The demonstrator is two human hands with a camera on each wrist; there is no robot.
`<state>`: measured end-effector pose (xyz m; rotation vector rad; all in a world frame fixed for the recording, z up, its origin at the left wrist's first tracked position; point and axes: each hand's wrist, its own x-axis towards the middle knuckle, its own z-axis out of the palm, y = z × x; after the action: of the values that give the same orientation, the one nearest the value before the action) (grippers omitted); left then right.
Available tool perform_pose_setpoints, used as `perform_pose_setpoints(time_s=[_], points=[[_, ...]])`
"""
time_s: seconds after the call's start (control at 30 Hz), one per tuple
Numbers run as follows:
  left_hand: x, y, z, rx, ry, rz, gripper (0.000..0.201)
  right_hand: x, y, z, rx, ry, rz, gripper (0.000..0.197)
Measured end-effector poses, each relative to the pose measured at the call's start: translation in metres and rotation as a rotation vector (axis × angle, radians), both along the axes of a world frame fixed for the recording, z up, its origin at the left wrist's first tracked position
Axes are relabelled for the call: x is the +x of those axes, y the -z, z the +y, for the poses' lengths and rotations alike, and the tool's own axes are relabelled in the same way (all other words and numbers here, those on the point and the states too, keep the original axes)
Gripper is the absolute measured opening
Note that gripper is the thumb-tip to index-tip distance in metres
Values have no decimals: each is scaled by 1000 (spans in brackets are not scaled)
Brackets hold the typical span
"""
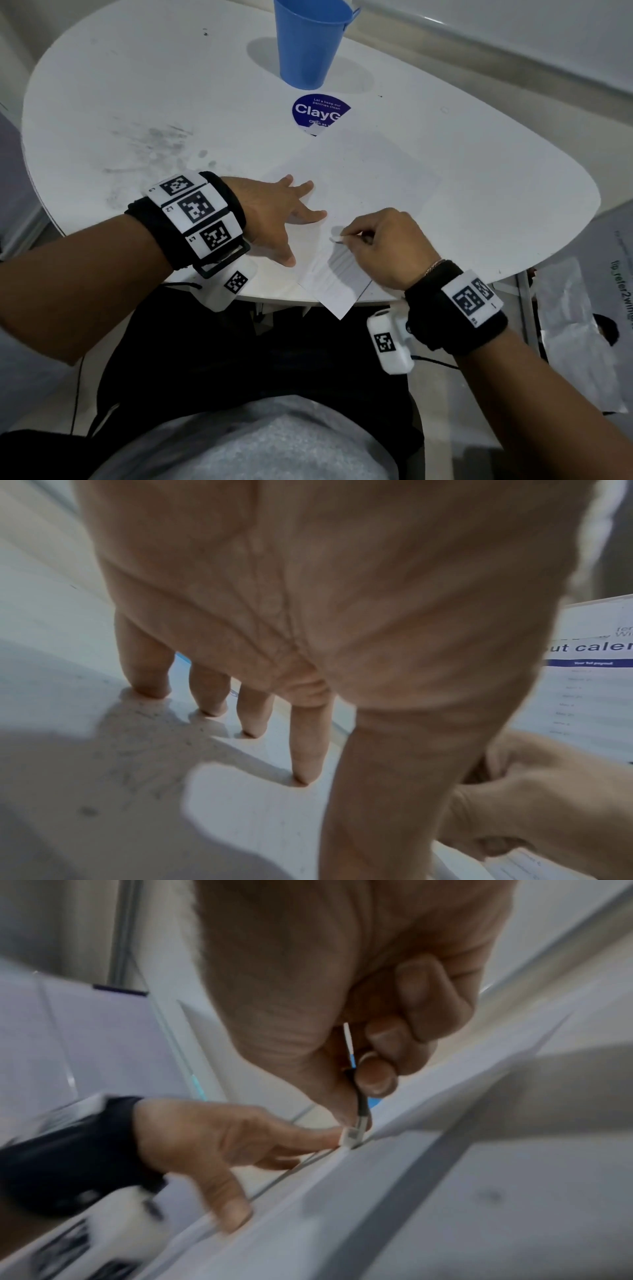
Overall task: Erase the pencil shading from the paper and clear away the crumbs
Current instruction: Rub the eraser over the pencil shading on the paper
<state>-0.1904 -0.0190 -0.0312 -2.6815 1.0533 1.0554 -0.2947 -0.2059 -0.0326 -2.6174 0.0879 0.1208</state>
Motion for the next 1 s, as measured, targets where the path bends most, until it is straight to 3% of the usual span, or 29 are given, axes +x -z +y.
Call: perform_pose_setpoints(time_s=[0.17, 0.3, 0.47, 0.63, 0.77, 0.93, 1.0], points=[[-1, -2, -1, 6, 9, -7, 93, -19, -2, 21, -12, -190, 97, 17], [0, -1, -1, 6, 0, 4, 94, -3, -3, 2, -8, -4, 10, 16], [-2, -1, -1, 0, 0, -2, 93, -21, -4, 27, -7, -215, 114, 17], [-3, -2, -2, 4, -1, -14, 92, 0, 1, 3, -4, -2, -2, 16], [-3, -2, -1, 11, 7, -12, 93, -18, 0, 19, 27, -232, 144, 15], [-4, -4, -2, 10, 5, -13, 92, 0, 3, 2, 18, -20, 5, 14], [-3, -4, -2, 10, 15, -15, 92, -9, 1, 10, -4, -134, 60, 15]])
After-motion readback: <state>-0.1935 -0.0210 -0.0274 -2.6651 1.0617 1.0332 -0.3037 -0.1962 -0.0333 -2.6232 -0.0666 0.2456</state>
